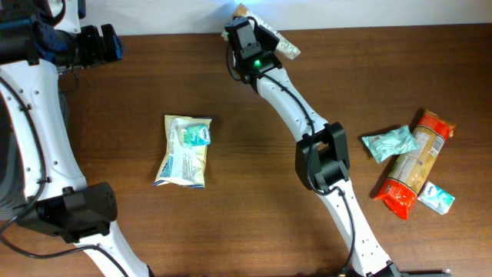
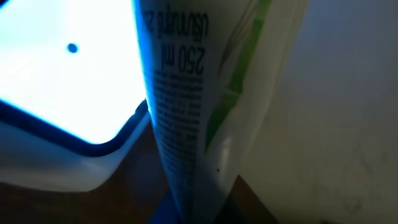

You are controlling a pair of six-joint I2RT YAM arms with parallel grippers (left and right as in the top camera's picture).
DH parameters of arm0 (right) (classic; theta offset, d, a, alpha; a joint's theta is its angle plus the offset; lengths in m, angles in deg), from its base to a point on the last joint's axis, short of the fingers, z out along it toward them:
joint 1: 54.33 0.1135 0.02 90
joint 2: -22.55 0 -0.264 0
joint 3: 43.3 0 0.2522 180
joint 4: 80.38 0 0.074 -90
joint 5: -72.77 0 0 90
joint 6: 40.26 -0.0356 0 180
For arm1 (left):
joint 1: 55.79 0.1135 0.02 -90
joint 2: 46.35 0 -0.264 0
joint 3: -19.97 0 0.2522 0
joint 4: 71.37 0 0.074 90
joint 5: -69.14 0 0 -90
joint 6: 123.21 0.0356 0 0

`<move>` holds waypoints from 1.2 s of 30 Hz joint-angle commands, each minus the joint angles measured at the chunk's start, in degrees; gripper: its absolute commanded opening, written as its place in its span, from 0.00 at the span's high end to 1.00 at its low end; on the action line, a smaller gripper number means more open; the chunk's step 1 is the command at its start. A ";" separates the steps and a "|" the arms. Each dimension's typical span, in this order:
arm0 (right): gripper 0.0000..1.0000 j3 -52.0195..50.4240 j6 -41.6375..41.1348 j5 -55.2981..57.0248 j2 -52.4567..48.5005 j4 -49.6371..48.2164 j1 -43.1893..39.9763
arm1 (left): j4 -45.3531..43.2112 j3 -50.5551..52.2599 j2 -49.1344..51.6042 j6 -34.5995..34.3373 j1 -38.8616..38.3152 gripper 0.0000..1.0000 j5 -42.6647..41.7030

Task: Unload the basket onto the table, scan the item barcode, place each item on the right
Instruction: 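Lift the Pantene tube to the scanner window with the right gripper, then set the Pantene tube down on the right side of the table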

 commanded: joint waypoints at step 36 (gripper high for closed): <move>0.27 -32.50 -46.75 -48.63 31.98 65.75 -34.34 | -0.11 -0.11 0.39 0.42 0.17 0.01 -0.02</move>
